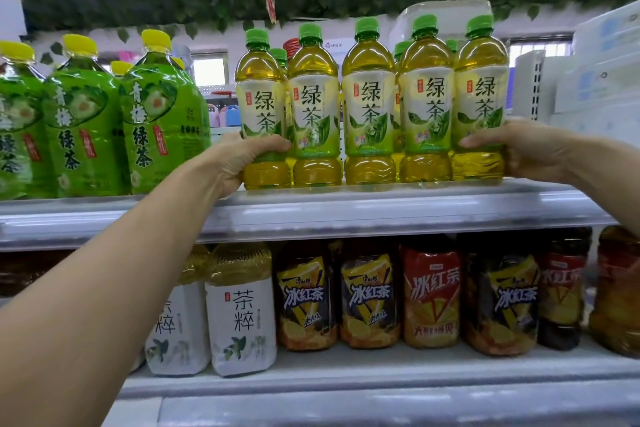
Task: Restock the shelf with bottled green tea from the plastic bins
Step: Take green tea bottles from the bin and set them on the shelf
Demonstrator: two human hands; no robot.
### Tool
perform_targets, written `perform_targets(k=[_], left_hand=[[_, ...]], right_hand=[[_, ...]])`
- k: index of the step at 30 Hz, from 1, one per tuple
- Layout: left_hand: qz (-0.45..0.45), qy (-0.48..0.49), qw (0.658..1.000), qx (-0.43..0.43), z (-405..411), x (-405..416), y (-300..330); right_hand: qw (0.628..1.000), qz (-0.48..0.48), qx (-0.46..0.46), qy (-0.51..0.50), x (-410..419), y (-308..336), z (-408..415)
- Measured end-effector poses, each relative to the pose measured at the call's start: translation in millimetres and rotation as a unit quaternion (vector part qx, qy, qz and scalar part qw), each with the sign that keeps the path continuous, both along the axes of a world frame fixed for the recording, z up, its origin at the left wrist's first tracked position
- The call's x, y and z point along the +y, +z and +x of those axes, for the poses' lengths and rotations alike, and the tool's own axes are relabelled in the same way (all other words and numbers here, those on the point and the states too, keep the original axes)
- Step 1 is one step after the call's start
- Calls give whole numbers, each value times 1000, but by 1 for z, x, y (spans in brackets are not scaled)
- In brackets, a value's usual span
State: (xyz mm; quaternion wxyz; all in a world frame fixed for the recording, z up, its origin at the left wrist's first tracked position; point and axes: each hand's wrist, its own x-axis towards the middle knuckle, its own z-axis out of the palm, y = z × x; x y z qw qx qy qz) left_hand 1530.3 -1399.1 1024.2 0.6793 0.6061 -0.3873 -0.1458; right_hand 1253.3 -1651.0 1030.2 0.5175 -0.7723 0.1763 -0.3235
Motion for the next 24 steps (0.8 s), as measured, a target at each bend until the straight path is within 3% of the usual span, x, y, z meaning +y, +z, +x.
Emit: perform_targets(k=[5,10,24], left_hand=[[-10,26,1000,-3,-7,-2,0],[-41,162,977,-133,-20,-5,-2],[-1,165,968,-186,-24,-8,-8]], right_hand=[[999,-27,-1,-33,14,-2,5],[981,-136,-54,-128,20,-9,3],[982,-152,-25,-112,26,-9,4]])
